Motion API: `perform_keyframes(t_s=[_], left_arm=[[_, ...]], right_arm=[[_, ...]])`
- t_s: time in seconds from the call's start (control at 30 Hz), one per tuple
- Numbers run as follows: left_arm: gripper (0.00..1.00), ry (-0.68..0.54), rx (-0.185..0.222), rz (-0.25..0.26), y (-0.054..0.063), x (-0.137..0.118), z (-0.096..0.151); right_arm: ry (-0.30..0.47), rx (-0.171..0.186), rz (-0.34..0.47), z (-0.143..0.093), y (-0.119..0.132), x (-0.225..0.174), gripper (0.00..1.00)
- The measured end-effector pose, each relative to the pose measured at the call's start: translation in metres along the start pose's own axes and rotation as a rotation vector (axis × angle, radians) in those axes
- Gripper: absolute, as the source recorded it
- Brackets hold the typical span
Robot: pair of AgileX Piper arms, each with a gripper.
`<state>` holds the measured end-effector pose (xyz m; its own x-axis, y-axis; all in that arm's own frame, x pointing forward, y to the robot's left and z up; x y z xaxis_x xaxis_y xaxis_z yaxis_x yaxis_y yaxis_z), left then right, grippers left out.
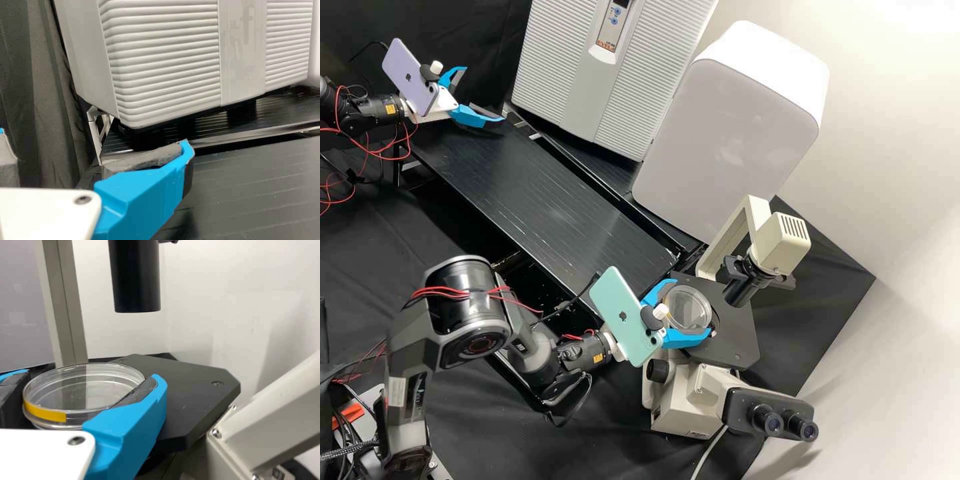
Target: Place the petri dish on the microscope
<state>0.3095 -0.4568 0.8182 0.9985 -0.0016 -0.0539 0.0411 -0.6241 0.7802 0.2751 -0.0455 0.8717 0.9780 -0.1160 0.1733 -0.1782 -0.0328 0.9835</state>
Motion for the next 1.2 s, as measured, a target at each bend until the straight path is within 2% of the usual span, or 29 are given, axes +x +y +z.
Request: perform_keyframes(t_s=[0.27,0.43,0.47,0.63,0.8,0.93,1.0,1.07,1.2], left_arm=[[1.0,0.0,0.0,0.0,0.0,0.0,0.0],[1.0,0.0,0.0,0.0,0.0,0.0,0.0],[1.0,0.0,0.0,0.0,0.0,0.0,0.0],[1.0,0.0,0.0,0.0,0.0,0.0,0.0],[1.0,0.0,0.0,0.0,0.0,0.0,0.0],[1.0,0.0,0.0,0.0,0.0,0.0,0.0],[1.0,0.0,0.0,0.0,0.0,0.0,0.0],[1.0,0.0,0.0,0.0,0.0,0.0,0.0],[1.0,0.0,0.0,0.0,0.0,0.0,0.0]], right_arm=[[-0.064,0.005,0.066,0.011,0.002,0.016,0.0],[-0.098,0.03,0.117,0.018,0.005,0.027,0.0],[-0.105,0.025,0.122,0.02,0.006,0.029,0.0],[-0.099,0.017,0.126,0.022,0.006,0.039,0.0],[-0.086,0.004,0.114,0.015,-0.002,0.041,0.0],[-0.085,0.021,0.126,0.007,-0.006,0.042,0.0],[-0.068,0.018,0.09,0.002,-0.012,0.043,0.0],[-0.016,-0.005,0.028,-0.008,-0.022,0.043,0.0],[0.034,-0.039,-0.049,-0.018,-0.034,0.043,0.0]])
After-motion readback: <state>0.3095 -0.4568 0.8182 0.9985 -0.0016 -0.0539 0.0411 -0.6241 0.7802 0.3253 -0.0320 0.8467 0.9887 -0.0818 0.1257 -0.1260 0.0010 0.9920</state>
